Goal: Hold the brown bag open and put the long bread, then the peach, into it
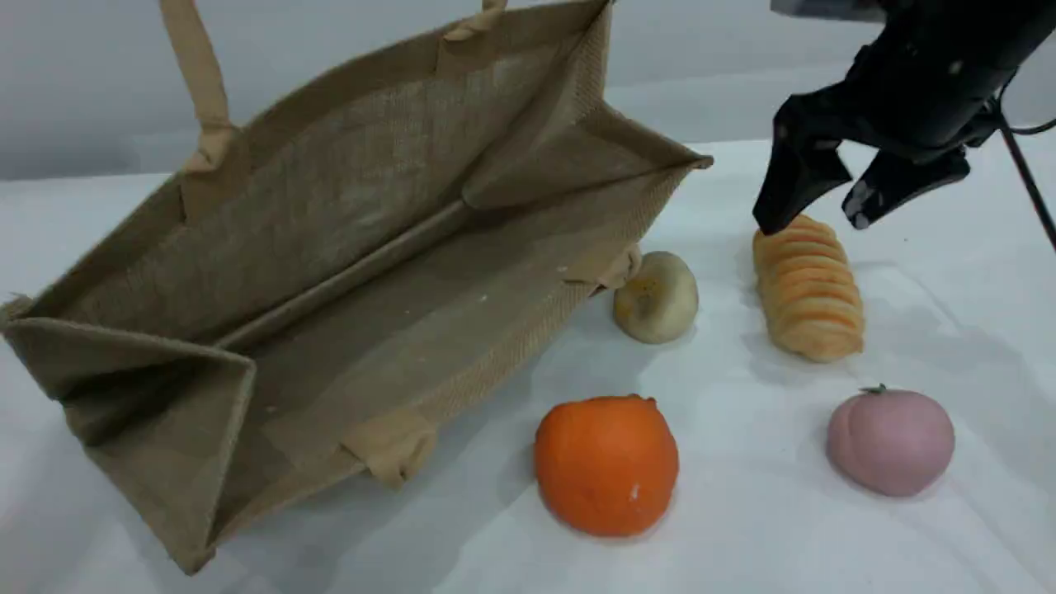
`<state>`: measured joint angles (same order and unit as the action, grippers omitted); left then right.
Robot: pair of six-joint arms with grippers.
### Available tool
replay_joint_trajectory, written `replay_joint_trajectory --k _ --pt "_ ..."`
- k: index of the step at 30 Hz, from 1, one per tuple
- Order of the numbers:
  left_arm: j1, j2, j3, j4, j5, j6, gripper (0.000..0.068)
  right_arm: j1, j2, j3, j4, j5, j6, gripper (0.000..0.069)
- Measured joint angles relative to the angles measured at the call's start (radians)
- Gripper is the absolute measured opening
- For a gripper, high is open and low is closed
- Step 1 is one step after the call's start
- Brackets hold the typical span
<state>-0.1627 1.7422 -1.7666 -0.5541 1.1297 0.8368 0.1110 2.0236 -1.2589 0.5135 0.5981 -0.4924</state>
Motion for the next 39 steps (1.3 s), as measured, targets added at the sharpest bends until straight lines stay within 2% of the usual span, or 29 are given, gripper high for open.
replay_joint_trajectory --k 6,19,22,26,34,36,39 --pt "0.000 0.000 0.000 0.000 0.003 -0.006 0.0099 0.000 0.084 -0.056 -0.022 -0.016 0.000 0.0587" --pt "0.000 0.000 0.000 0.001 0.014 -0.007 0.0099 0.000 0.211 -0.078 -0.024 -0.070 0.000 0.0585" --pt "0.000 0.000 0.000 -0.001 0.014 -0.007 0.0099 0.000 0.222 -0.078 -0.060 -0.084 0.000 0.0563" --pt "0.000 0.000 0.000 -0.003 0.014 -0.007 0.0099 0.000 0.225 -0.078 -0.118 -0.096 0.001 0.0454" --pt "0.000 0.000 0.000 -0.007 0.014 -0.007 0.0099 -0.001 0.225 -0.078 -0.158 -0.105 0.005 0.0118" --pt "0.000 0.000 0.000 -0.007 0.014 -0.007 0.0099 -0.001 0.218 -0.086 -0.176 -0.083 0.002 0.0083" --pt "0.000 0.000 0.000 -0.007 0.011 -0.007 0.0099 -0.003 0.195 -0.106 -0.224 -0.006 0.034 0.0083"
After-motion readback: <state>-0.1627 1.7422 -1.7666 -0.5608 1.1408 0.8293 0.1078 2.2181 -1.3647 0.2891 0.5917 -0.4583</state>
